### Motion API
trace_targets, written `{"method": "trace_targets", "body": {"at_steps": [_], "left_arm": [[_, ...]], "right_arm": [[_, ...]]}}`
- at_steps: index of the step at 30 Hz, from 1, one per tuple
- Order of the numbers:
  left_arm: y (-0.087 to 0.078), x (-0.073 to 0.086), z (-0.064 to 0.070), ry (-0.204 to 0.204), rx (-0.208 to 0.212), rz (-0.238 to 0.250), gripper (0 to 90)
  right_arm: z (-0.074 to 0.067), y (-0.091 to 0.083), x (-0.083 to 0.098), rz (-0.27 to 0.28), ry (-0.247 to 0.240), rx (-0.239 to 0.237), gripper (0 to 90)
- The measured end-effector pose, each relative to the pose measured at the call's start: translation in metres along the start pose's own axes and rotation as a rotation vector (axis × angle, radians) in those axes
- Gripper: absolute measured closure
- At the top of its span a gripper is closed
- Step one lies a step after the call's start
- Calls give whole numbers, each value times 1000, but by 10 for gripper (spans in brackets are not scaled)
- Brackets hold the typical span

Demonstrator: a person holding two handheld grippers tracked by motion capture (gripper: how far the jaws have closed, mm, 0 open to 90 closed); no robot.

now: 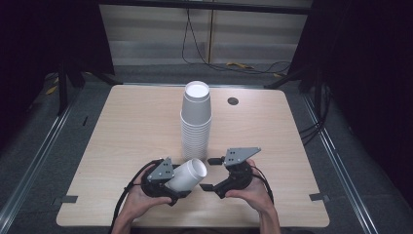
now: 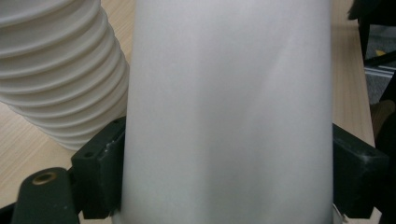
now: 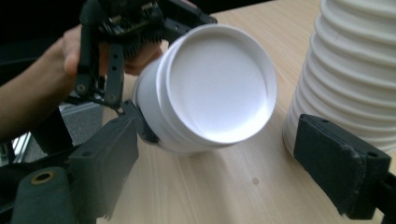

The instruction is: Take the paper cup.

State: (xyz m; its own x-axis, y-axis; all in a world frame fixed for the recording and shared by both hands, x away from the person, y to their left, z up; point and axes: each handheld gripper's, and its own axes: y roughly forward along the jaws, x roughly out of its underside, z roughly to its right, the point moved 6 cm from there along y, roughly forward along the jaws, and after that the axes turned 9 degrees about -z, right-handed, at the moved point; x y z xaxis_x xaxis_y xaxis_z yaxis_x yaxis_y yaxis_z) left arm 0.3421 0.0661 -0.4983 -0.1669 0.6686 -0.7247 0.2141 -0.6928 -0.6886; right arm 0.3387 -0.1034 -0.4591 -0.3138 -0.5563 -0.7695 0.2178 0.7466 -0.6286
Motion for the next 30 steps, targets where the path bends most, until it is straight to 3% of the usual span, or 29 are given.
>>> {"method": "trace_targets", "body": {"at_steps": [5, 12, 16, 19, 23, 30], "left_arm": [[-1, 1, -2, 5, 14, -21, 148], [-1, -3, -3, 47, 7, -74, 149], [-1, -2, -6, 74, -4, -137, 149], [-1, -4, -5, 94, 5, -146, 149], [2, -4, -4, 101, 9, -165, 149], [3, -4, -7, 116, 2, -203, 149]], "right_arm": [[0, 5, 2, -89, -38, 31, 144], [0, 11, -1, -135, -69, 22, 188], [1, 11, 1, -178, -83, 28, 191], [3, 11, 4, -217, -88, 52, 179], [5, 13, 4, -237, -97, 55, 178], [7, 18, 9, -319, -123, 68, 154]]}}
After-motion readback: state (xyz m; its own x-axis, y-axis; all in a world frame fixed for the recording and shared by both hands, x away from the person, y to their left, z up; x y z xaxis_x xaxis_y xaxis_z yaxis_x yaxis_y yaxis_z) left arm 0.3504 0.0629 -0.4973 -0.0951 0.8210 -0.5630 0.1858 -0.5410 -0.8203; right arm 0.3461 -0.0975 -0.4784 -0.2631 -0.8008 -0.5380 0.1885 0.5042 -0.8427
